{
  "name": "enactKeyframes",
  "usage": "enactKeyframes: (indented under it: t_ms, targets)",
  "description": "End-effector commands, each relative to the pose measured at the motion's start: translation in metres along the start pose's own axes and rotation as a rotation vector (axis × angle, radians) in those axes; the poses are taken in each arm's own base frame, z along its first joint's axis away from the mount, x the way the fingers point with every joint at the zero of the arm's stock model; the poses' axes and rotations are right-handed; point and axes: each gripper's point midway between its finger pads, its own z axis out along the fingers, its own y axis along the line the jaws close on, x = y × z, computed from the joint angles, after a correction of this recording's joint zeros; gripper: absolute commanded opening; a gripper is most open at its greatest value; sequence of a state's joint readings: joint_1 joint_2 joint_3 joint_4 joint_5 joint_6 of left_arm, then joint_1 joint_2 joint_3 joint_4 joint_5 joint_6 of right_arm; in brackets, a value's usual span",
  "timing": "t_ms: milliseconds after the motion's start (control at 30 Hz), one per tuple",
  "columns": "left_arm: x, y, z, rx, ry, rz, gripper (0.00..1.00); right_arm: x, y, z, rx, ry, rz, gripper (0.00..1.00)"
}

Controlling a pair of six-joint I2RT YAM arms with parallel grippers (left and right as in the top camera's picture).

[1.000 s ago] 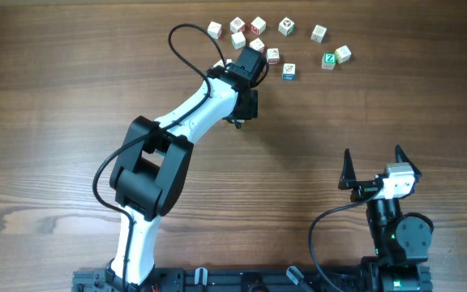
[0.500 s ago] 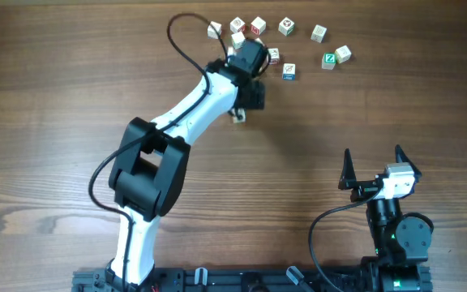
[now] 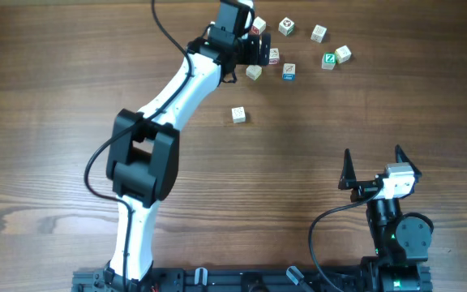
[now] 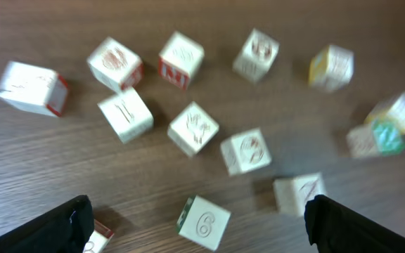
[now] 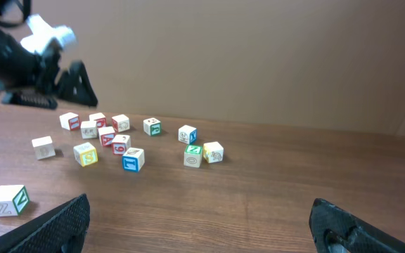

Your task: Form a horizontal line

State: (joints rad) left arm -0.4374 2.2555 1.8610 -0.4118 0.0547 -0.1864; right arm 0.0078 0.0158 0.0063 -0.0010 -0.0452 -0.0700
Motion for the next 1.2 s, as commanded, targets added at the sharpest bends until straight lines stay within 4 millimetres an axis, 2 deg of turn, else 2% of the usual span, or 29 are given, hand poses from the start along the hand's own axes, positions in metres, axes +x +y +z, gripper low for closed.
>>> enactKeyframes:
  t_ms: [0,167,267,333,367,400,433,533,567,633,700,767,833,900,1033,1133,1167]
  targets:
    - [0.021,-0.002,0.021,0.032,0.051,0.129,0.96,-0.001,0.003,0.000,-0.016,-0.007,-0.008,1.00]
    - [0.060,0.002,0.053,0.053,0.142,0.123,0.93,-0.001,0.003,0.000,-0.016,-0.007,-0.008,1.00]
    - [0.075,0.000,0.066,0.070,0.170,0.123,0.88,-0.001,0.003,0.000,-0.016,-0.007,-0.009,1.00]
    - [0.073,-0.003,0.066,0.075,0.162,0.127,0.76,-0.001,0.003,0.000,-0.016,-0.006,-0.008,1.00]
    - [0.070,-0.005,0.067,0.078,0.148,0.130,0.65,-0.001,0.003,0.000,-0.016,-0.006,-0.009,1.00]
    - [0.069,-0.005,0.067,0.079,0.142,0.130,0.49,-0.001,0.003,0.000,-0.016,-0.006,-0.009,1.00]
    - [0.069,-0.005,0.067,0.079,0.143,0.130,0.38,-0.001,0.003,0.000,-0.016,-0.006,-0.008,1.00]
    - [0.064,-0.006,0.063,0.079,0.134,0.126,0.31,-0.001,0.003,0.000,-0.016,-0.006,-0.008,1.00]
    - [0.059,-0.007,0.058,0.077,0.124,0.128,0.26,-0.001,0.003,0.000,-0.016,-0.006,-0.008,1.00]
    - [0.042,-0.013,0.040,0.080,0.096,0.119,0.26,-0.001,0.003,0.000,-0.016,-0.007,-0.008,1.00]
    - [0.026,-0.018,0.012,0.077,0.083,0.048,0.26,-0.001,0.003,0.000,-0.016,-0.006,-0.008,1.00]
    - [0.023,-0.024,-0.021,0.068,0.123,-0.021,0.29,-0.001,0.003,0.000,-0.016,-0.006,-0.008,0.99]
    - [0.034,-0.030,-0.048,0.051,0.194,-0.084,0.29,-0.001,0.003,0.000,-0.016,-0.006,-0.008,1.00]
    - [0.053,-0.039,-0.066,0.033,0.276,-0.125,0.28,-0.001,0.003,0.000,-0.016,-0.006,-0.008,1.00]
    - [0.097,-0.046,-0.079,-0.117,0.403,-0.196,0.27,-0.001,0.003,0.000,-0.016,-0.006,-0.008,1.00]
    - [0.110,-0.063,-0.082,-0.114,0.430,-0.157,0.27,-0.001,0.003,0.000,-0.016,-0.007,-0.008,1.00]
    - [0.113,-0.062,-0.083,-0.158,0.421,-0.167,0.27,-0.001,0.003,0.000,-0.016,-0.006,-0.008,1.00]
